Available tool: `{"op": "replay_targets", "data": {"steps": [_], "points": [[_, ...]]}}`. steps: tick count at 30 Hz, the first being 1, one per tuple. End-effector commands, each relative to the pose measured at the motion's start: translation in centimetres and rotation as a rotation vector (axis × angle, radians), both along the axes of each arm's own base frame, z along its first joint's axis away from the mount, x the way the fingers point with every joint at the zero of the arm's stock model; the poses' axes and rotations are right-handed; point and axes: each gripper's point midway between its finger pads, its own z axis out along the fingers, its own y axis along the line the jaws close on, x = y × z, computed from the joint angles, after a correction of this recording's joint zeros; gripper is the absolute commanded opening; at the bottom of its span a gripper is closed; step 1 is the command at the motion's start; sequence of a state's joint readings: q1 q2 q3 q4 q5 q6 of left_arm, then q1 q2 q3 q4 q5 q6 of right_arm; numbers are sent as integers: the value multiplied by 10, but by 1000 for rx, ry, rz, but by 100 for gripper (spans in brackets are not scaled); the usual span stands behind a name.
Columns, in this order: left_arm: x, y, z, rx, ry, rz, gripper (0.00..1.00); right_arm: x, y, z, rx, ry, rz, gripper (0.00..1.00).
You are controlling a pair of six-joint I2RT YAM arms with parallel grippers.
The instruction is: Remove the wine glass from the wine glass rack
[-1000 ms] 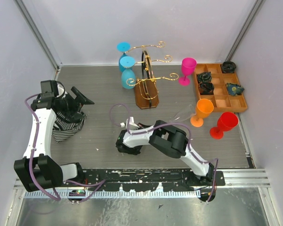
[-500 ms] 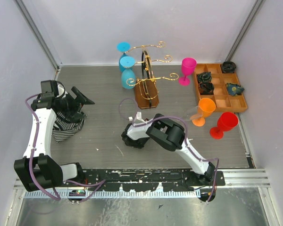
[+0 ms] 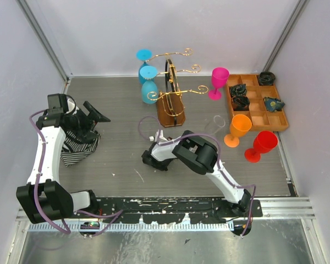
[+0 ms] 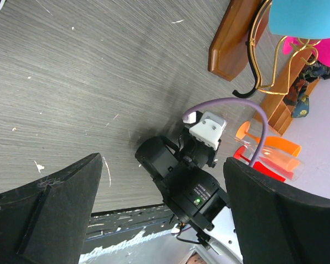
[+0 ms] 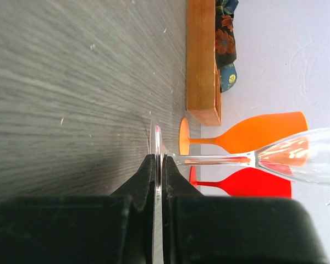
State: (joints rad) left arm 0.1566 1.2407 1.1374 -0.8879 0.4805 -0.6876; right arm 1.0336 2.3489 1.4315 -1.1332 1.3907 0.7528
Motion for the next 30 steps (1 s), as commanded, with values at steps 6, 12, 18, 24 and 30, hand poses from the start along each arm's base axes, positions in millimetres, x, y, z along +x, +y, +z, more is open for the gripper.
{"op": "replay_targets", "data": {"steps": [6, 12, 18, 24, 30], "points": [[2, -1, 9, -4, -20, -20, 99, 2, 20, -35, 240, 138, -18, 1], [3, 0, 9, -1, -19, -19, 99, 0, 24, -45, 271, 162, -29, 1], [2, 1, 9, 4, -14, -21, 99, 0, 30, -52, 303, 178, -34, 5], [1, 1, 9, 5, -12, -22, 99, -2, 32, -58, 330, 196, -45, 10], [3, 0, 9, 0, -11, -25, 99, -5, 34, -64, 345, 212, -53, 12]]}}
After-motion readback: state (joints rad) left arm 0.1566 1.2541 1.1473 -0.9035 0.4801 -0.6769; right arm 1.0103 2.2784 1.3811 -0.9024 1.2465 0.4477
